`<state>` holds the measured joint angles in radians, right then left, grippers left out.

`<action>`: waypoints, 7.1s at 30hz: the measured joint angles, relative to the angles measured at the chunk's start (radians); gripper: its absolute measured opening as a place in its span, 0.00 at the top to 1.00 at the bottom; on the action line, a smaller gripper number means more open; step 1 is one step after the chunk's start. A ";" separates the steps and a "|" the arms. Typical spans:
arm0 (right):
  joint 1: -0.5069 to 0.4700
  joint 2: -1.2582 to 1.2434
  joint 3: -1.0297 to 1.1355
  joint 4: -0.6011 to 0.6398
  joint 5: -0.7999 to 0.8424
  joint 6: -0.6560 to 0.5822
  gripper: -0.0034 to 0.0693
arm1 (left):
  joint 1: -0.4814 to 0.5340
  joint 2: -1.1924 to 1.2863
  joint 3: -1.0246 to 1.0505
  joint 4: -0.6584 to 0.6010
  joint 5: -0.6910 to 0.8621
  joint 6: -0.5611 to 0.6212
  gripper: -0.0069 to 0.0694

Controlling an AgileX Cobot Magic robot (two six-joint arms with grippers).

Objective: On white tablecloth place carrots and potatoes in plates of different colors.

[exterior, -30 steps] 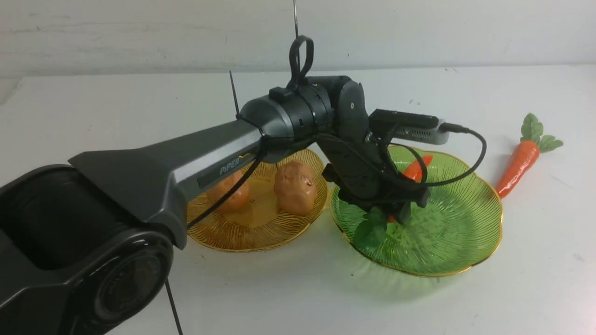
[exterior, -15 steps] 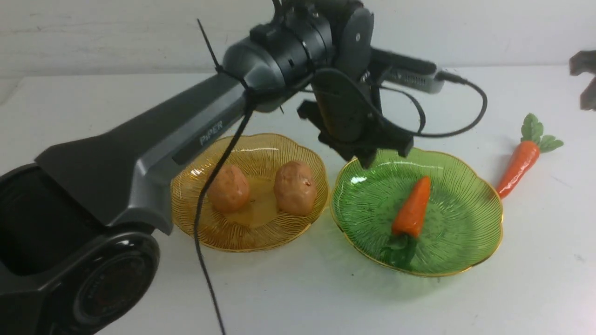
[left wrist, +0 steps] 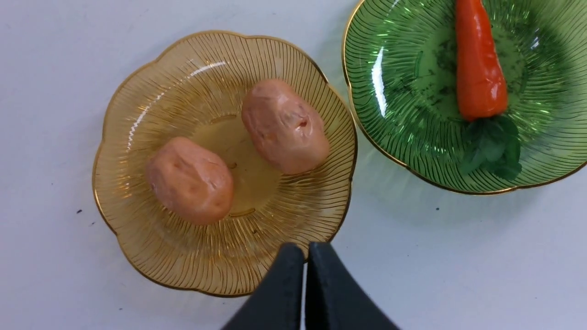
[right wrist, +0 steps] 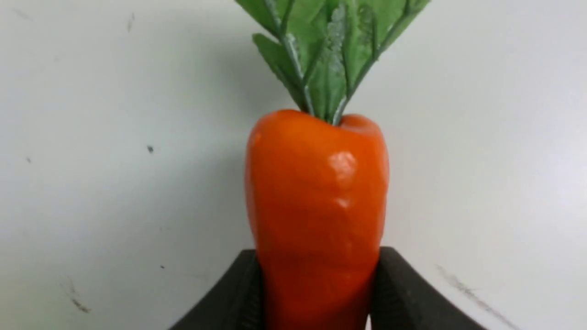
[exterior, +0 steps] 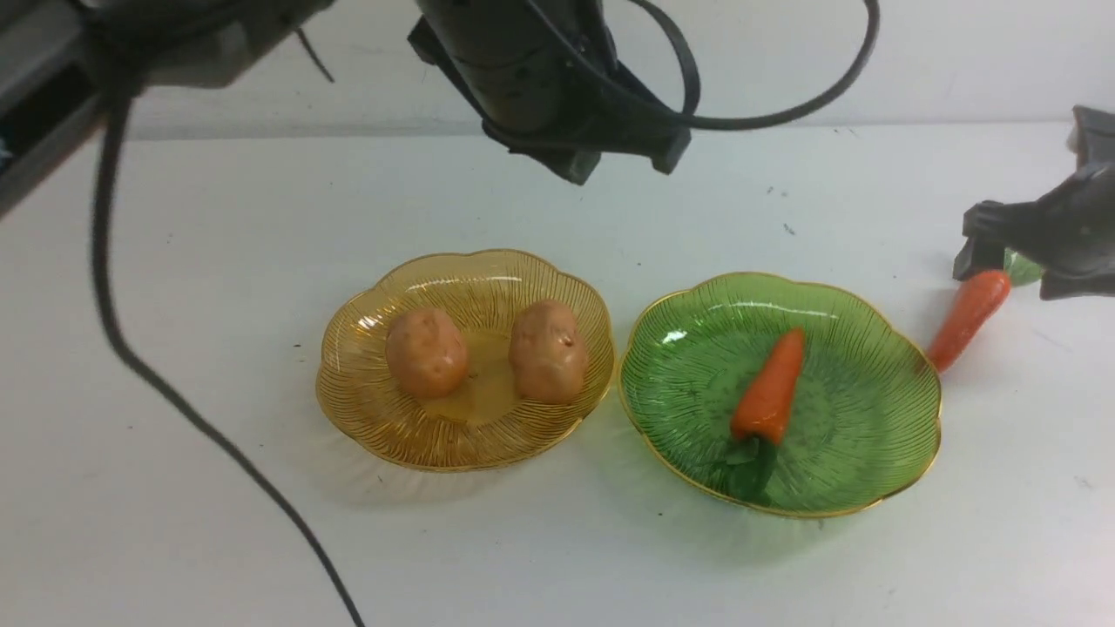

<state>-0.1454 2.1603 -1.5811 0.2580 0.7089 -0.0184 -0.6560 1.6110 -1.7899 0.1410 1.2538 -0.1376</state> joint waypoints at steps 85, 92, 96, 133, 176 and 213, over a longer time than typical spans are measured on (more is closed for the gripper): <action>0.290 -2.170 1.234 -0.214 -0.444 0.162 0.97 | -0.002 -1.057 0.924 0.151 -0.371 -0.171 0.91; 0.290 -2.170 1.234 -0.217 -0.444 0.162 0.97 | -0.002 -1.369 1.150 0.182 -0.534 -0.292 0.91; 0.290 -2.170 1.234 -0.217 -0.444 0.162 0.97 | -0.002 -1.447 1.166 0.183 -0.536 -0.297 0.91; 0.290 -2.170 1.234 -0.218 -0.425 0.163 0.97 | 0.565 -1.623 1.818 -0.141 -0.879 0.211 0.91; 0.215 -2.170 1.298 -0.360 -0.295 0.097 0.97 | 0.565 -1.623 1.818 -0.147 -0.875 0.209 0.91; 0.166 -2.170 1.607 -0.339 -0.319 0.091 0.97 | 0.565 -1.624 1.818 -0.147 -0.875 0.208 0.91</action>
<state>0.0208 -0.0100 0.0256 -0.0812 0.3902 0.0724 -0.0912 -0.0130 0.0281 -0.0064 0.3791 0.0708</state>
